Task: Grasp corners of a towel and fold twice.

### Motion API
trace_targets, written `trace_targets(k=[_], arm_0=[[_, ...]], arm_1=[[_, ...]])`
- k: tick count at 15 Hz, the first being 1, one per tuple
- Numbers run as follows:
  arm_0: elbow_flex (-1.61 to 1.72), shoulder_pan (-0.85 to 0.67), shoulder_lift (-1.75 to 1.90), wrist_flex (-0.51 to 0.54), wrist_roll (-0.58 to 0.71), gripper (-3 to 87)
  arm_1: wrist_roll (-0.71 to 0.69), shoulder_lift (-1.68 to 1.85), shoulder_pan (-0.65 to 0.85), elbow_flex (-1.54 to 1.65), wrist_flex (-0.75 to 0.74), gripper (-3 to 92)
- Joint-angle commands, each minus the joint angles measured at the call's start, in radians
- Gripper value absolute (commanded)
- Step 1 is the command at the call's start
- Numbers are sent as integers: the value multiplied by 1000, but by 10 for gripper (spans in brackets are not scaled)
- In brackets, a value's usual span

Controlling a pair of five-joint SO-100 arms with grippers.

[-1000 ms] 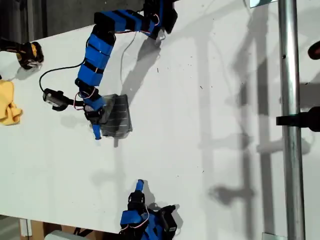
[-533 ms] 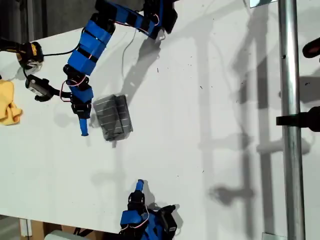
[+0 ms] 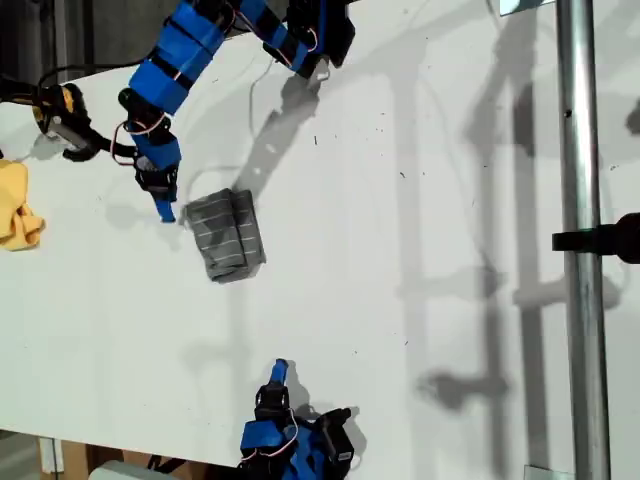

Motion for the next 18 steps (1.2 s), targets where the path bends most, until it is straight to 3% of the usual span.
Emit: trace_targets(k=[1, 6, 9, 11, 12, 13, 15, 16, 17, 18], arm_0=[[-2, 35, 5, -14, -35, -15], [26, 118, 5, -124, -44, 1], [26, 118, 5, -34, -179, -3], [26, 100, 5, 0, -396, -3], [26, 84, 5, 52, -499, -5], [26, 81, 5, 115, -528, -10], [26, 78, 5, 118, -270, -6], [26, 83, 5, 118, -250, -6], [26, 83, 5, 118, -192, -6], [26, 83, 5, 118, -35, -6]], arm_1=[[11, 399, 41, 238, 57, -2], [170, 1127, -35, 940, 120, -2], [336, 1568, -81, 1195, 382, -2], [410, 1562, -118, 1253, 449, -2], [474, 1562, -126, 1301, 443, 42], [614, 1562, -141, 1339, 453, 73], [802, 1562, -224, 1371, 437, 194], [830, 1562, -281, 1370, 430, 204], [799, 1562, -314, 1368, 437, 204], [675, 1562, -337, 1361, 466, 204]])
